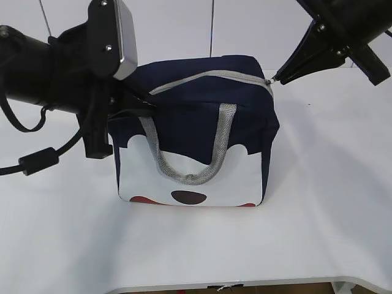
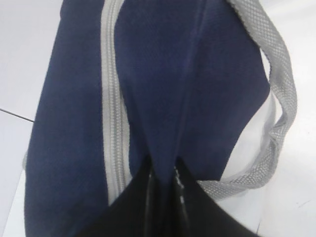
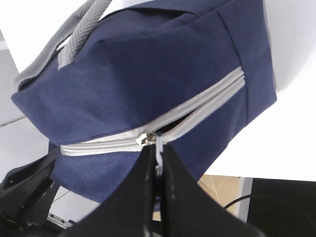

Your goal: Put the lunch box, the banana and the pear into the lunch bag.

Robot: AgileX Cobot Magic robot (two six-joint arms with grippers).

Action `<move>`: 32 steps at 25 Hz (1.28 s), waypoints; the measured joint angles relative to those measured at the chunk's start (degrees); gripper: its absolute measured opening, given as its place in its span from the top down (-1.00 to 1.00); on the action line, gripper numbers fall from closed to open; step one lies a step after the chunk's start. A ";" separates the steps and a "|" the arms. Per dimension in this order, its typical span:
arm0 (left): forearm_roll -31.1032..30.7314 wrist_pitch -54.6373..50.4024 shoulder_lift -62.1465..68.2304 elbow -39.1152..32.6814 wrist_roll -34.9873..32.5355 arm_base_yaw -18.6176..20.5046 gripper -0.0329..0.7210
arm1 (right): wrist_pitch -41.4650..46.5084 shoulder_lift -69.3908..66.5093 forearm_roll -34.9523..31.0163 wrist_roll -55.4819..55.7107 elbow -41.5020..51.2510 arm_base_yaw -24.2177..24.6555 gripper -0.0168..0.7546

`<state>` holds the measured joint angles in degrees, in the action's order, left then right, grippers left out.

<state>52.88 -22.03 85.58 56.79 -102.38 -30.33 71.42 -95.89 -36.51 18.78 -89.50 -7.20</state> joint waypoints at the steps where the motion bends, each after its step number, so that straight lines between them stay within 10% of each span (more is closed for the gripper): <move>1: 0.00 0.00 0.00 0.00 0.00 0.00 0.91 | 0.00 -0.09 0.00 -0.24 0.00 0.03 0.91; 32: 0.21 1.42 0.00 0.00 1.57 4.08 0.91 | -0.11 -2.63 1.84 -6.22 0.29 0.13 0.91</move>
<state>53.09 -20.61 85.58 56.79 -100.81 -26.25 71.31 -98.52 -34.67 12.55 -89.21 -7.07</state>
